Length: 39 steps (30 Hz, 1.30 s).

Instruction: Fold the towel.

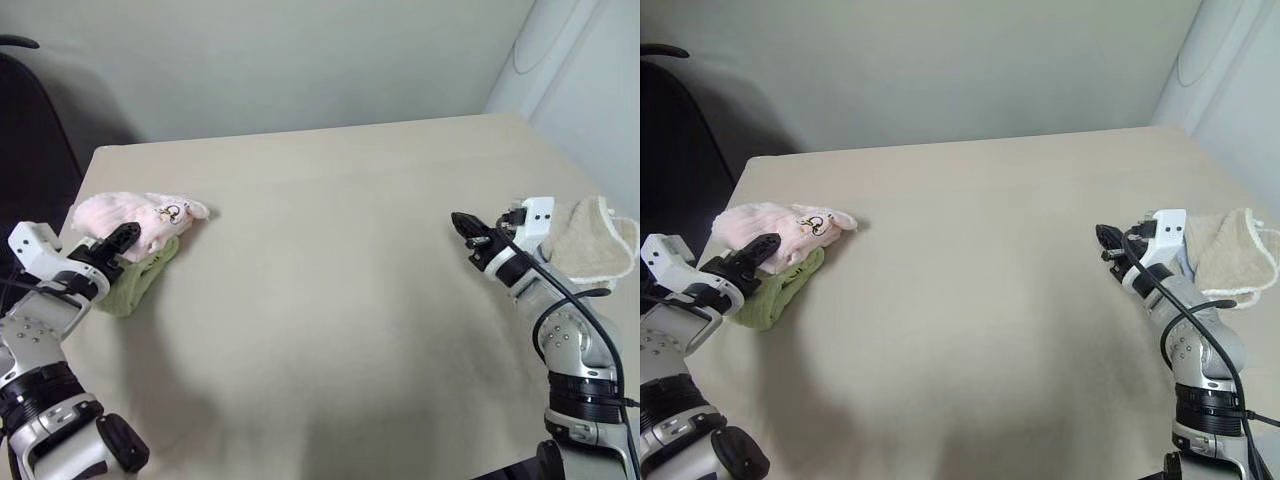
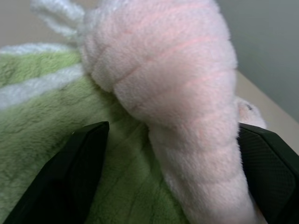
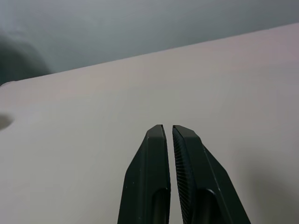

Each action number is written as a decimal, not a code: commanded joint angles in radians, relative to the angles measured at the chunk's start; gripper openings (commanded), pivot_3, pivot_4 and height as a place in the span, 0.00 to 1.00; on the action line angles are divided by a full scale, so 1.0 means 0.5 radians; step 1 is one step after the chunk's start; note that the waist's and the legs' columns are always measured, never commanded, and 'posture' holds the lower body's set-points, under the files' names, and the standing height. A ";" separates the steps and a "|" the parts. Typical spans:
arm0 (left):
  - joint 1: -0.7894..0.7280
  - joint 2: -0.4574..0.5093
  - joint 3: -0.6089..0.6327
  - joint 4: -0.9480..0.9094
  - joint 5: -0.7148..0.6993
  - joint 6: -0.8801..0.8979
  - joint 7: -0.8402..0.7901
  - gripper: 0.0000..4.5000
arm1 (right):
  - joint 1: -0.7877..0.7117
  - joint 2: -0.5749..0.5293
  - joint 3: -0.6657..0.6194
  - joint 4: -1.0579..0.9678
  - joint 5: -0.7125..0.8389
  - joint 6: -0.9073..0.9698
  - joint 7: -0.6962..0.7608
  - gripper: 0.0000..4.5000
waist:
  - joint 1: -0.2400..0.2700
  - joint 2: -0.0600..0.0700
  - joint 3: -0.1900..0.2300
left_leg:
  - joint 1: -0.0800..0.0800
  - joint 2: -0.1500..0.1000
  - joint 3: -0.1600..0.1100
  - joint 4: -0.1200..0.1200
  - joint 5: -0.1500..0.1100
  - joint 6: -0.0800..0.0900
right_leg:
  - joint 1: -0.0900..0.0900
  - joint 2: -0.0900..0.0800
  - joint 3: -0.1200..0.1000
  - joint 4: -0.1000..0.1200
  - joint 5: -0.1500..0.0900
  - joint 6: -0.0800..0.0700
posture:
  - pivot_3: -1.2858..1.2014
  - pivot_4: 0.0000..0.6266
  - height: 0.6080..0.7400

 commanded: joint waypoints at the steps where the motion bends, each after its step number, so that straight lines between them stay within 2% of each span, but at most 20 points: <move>1: 0.045 0.088 0.178 -0.126 -0.155 -0.098 -0.120 1.00 | -0.008 0.002 -0.016 -0.089 0.003 -0.033 -0.004 0.07 | -0.005 0.000 0.000 | 0.000 0.000 0.000 0.000 0.000 0.000 | 0.000 0.000 0.000 0.000 0.000 0.000 | 0.52 0.24 0.96; 9: 0.176 0.161 0.319 -0.406 -0.432 -0.088 -0.249 1.00 | -0.066 0.037 0.046 -0.028 -0.013 -0.042 0.024 0.07 | -0.022 0.000 0.000 | 0.000 0.005 0.000 -0.001 -0.001 -0.002 | -0.001 0.004 0.000 0.000 0.000 -0.002 | 0.52 0.24 0.96; 12: 0.245 0.170 0.269 -0.557 -0.520 -0.041 -0.286 1.00 | -0.087 0.045 0.063 -0.007 -0.017 -0.046 0.035 0.07 | -0.021 0.000 0.000 | 0.000 0.006 0.000 -0.001 -0.001 -0.001 | -0.001 0.004 0.000 0.000 0.000 -0.002 | 0.52 0.24 0.96; 16: 0.403 0.087 -0.302 -1.123 -0.477 0.003 -0.364 1.00 | -0.129 0.057 0.123 0.040 -0.054 -0.074 0.067 0.07 | -0.008 -0.001 0.000 | -0.001 0.005 -0.001 -0.001 -0.002 -0.001 | 0.000 0.001 0.001 -0.002 -0.001 -0.005 | 0.52 0.24 0.96; 18: 0.387 0.032 -0.675 -1.276 -0.294 -0.075 -0.331 1.00 | -0.131 0.056 0.161 0.062 -0.092 -0.100 0.089 0.07 | 0.002 0.000 -0.001 | -0.001 0.003 -0.002 0.001 -0.002 0.000 | 0.000 -0.002 0.001 -0.002 0.000 -0.005 | 0.52 0.24 0.96; 21: 0.228 -0.100 -1.245 -1.283 0.131 -0.292 -0.220 1.00 | -0.135 0.068 0.222 0.113 -0.168 -0.162 0.108 0.07 | 0.001 0.000 -0.001 | -0.001 0.003 -0.002 0.003 -0.002 0.000 | 0.002 -0.003 0.002 -0.001 0.002 -0.009 | 0.52 0.24 0.96; 24: 0.087 -0.268 -1.539 -1.043 0.433 -0.450 -0.129 1.00 | -0.121 0.079 0.285 0.107 -0.238 -0.205 0.116 0.07 | -0.005 0.000 -0.001 | -0.005 0.006 -0.002 0.007 -0.002 0.000 | 0.001 -0.003 0.002 -0.001 0.003 -0.007 | 0.52 0.24 0.96; 27: 0.045 -0.335 -1.591 -0.854 0.583 -0.587 -0.114 1.00 | -0.117 0.104 0.334 0.082 -0.284 -0.223 0.098 0.07 | -0.043 0.000 -0.001 | -0.009 0.013 0.003 0.007 -0.002 0.000 | -0.005 0.004 -0.001 -0.002 0.006 -0.002 | 0.52 0.24 0.96; 28: 0.036 -0.344 -1.603 -0.797 0.631 -0.608 -0.099 1.00 | -0.114 0.111 0.342 0.071 -0.294 -0.226 0.093 0.07 | -0.049 0.001 -0.001 | -0.009 0.017 0.006 0.007 -0.001 -0.001 | -0.005 0.009 -0.002 -0.003 0.015 0.014 | 0.52 0.24 0.96; 29: 0.041 -0.361 -1.596 -0.725 0.673 -0.631 -0.064 1.00 | -0.101 0.110 0.341 0.051 -0.299 -0.227 0.093 0.07 | -0.052 0.001 -0.001 | -0.009 0.023 0.008 0.008 -0.001 -0.002 | -0.005 0.013 -0.003 -0.005 0.016 0.015 | 0.52 0.24 0.96; 33: 0.030 -0.362 -1.501 -0.524 0.757 -0.688 0.003 1.00 | -0.085 0.148 0.376 0.028 -0.321 -0.222 0.099 0.07 | -0.051 0.001 -0.001 | -0.009 0.034 0.007 0.006 -0.002 -0.001 | -0.007 0.021 -0.002 -0.006 0.014 0.011 | 0.52 0.24 0.96; 39: 0.023 -0.383 -1.458 -0.493 0.807 -0.668 0.038 1.00 | -0.026 0.226 0.408 0.004 -0.343 -0.268 0.081 0.07 | -0.042 0.001 -0.001 | -0.011 0.033 0.007 0.007 -0.002 -0.001 | -0.007 0.020 -0.001 -0.006 0.013 0.008 | 0.52 0.24 0.96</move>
